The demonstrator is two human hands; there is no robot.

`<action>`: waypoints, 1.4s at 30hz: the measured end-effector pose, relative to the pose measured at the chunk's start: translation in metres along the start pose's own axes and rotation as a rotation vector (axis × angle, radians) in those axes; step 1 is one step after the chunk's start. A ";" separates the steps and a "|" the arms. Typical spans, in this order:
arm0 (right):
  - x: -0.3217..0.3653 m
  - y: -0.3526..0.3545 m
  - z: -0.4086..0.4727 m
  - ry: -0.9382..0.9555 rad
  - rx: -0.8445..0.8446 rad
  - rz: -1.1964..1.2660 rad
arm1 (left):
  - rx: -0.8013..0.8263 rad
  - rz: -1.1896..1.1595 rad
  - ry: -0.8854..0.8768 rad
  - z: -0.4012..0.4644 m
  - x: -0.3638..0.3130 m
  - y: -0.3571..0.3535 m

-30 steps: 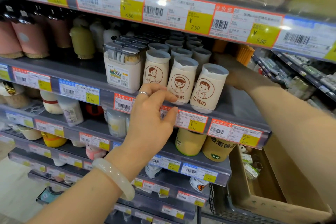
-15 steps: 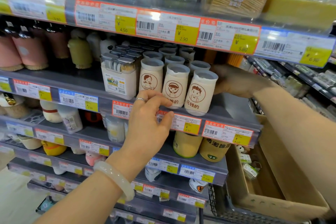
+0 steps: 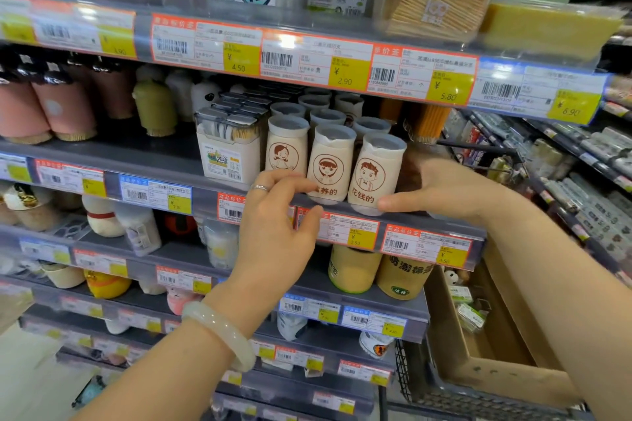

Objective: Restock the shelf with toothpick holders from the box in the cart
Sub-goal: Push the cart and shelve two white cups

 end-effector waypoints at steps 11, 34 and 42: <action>0.013 -0.002 -0.008 -0.027 -0.093 0.083 | 0.088 0.030 -0.002 0.001 0.001 -0.005; -0.127 -0.212 -0.143 -0.664 -0.089 -0.518 | 1.044 0.735 -0.146 -0.166 0.043 -0.179; -0.179 -0.221 -0.206 -0.757 -0.069 -0.425 | 1.147 0.763 -0.180 -0.209 0.014 -0.243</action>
Point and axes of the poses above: each hand's wrist, its own z-axis towards the middle knuckle, its own y-axis out of the back of the hand, x = y × z, the point moved 10 cm from there along z, towards the middle knuckle, and after that the axes turned 10 degrees about x, right-handed, at the moved point
